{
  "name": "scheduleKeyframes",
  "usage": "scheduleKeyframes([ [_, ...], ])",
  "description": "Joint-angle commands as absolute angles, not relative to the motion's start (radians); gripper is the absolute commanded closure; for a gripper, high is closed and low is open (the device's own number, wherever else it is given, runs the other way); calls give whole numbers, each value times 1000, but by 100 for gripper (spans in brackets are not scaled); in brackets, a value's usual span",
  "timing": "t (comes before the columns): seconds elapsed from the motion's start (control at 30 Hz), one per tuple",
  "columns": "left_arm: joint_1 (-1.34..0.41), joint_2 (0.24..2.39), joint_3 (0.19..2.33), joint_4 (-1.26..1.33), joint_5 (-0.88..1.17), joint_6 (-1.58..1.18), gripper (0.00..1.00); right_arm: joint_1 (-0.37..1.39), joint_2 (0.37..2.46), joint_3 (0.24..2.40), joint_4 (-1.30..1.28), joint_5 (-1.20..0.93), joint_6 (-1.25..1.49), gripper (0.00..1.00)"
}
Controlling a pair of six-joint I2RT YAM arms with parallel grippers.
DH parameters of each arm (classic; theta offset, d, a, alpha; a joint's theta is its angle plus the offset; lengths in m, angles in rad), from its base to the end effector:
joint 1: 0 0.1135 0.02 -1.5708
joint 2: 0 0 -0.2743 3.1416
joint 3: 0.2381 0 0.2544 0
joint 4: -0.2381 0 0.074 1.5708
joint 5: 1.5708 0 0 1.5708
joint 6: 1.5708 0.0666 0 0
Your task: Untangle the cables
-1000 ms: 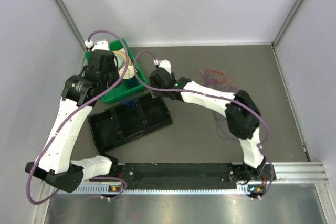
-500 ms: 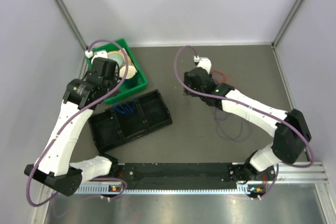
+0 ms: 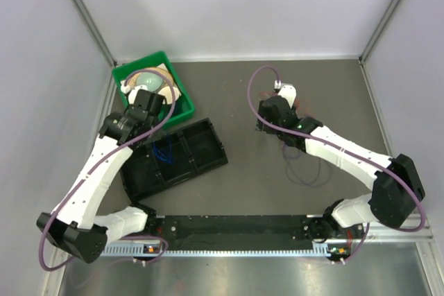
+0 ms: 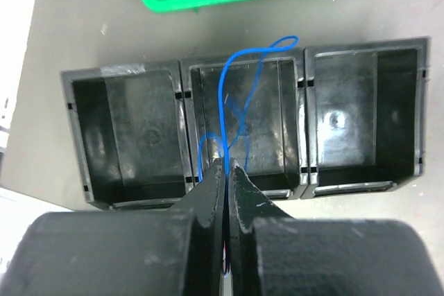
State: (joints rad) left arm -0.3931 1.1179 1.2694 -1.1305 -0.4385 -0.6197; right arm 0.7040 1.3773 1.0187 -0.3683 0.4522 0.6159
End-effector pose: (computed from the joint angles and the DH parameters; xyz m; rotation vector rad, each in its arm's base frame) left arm 0.2050 -0.0544 0.3453 -0.4367 2.3845 0.1137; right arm 0.2627 0.1849 0.2631 0.1305 2.2154 0.2064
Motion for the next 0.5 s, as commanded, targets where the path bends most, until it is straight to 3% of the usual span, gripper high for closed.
scheduleKeyframes([
  [0.0,-390,1126,1149,-968,-399,-669,100,701,1367,1016,-348,433,657,32],
  [0.47,-388,1367,916,-709,-426,-790,100,701,1333,948,-348,408,689,32],
])
